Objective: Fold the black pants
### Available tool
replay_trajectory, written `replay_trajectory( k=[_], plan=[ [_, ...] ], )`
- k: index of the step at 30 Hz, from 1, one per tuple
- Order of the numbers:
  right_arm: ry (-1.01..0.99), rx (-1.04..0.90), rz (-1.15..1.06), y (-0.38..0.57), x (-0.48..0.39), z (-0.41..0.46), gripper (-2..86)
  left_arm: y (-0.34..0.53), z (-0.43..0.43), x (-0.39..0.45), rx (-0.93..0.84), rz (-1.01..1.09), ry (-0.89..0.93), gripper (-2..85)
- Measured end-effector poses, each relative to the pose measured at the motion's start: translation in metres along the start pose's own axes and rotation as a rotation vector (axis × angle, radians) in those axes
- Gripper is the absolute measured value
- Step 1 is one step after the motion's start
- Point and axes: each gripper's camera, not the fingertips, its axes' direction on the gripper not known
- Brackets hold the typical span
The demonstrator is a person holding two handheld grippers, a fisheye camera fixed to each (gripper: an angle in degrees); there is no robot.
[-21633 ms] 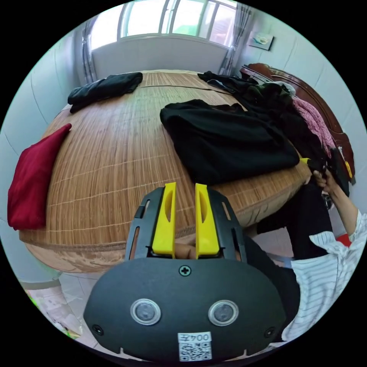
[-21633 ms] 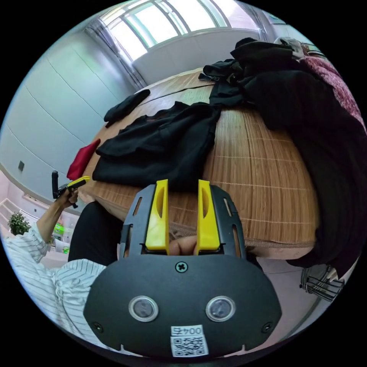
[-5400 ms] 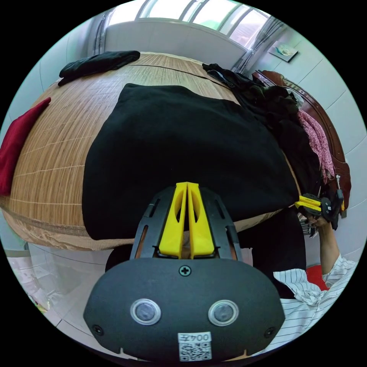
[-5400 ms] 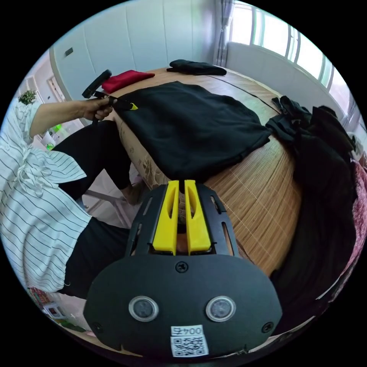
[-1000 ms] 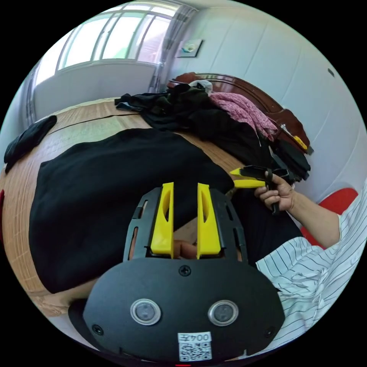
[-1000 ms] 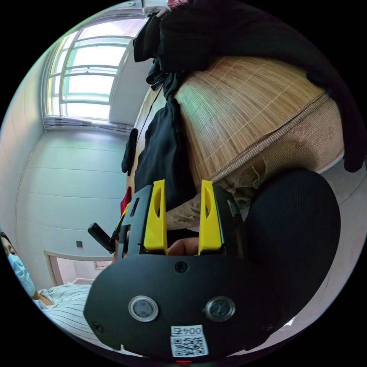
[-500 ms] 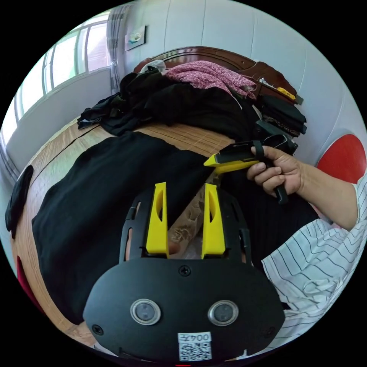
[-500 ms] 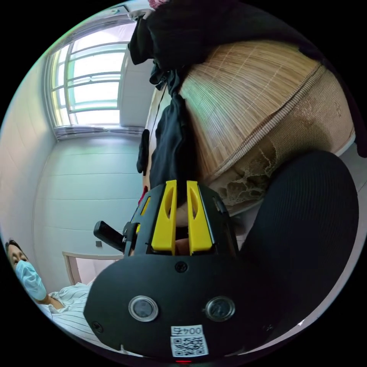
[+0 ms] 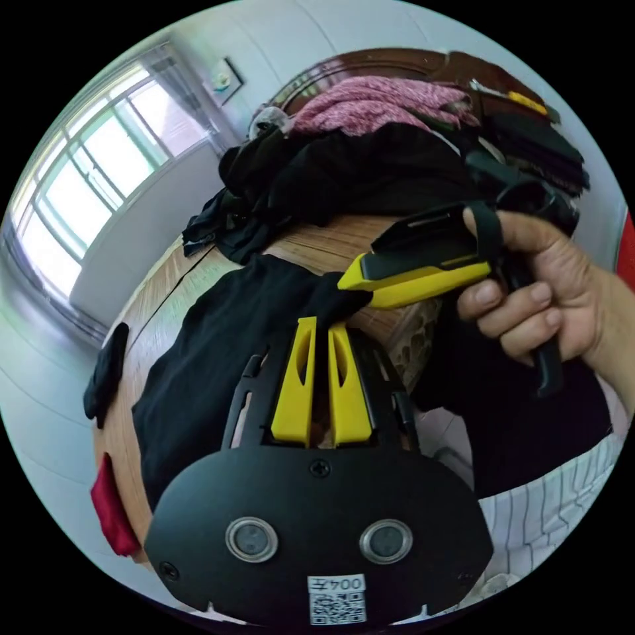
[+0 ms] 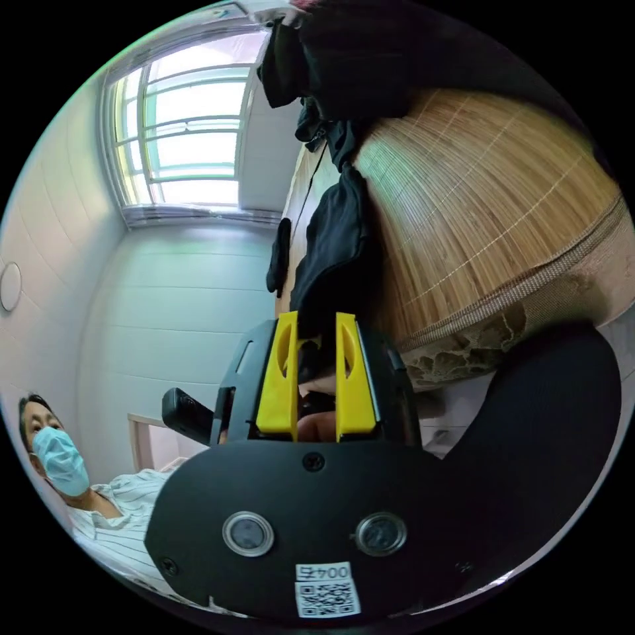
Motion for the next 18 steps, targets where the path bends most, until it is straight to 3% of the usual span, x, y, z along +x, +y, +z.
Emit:
replay_trajectory(
  k=[9,18],
  plan=[
    [-0.075,-0.044,0.154,-0.102,0.016,0.048,16.6,0.009,-0.041,-0.028,0.091,-0.161,0.064,1.5],
    [0.069,-0.113,0.119,-0.184,-0.021,0.124,16.9,0.011,-0.084,-0.054,0.130,-0.238,0.108,1.6]
  ],
)
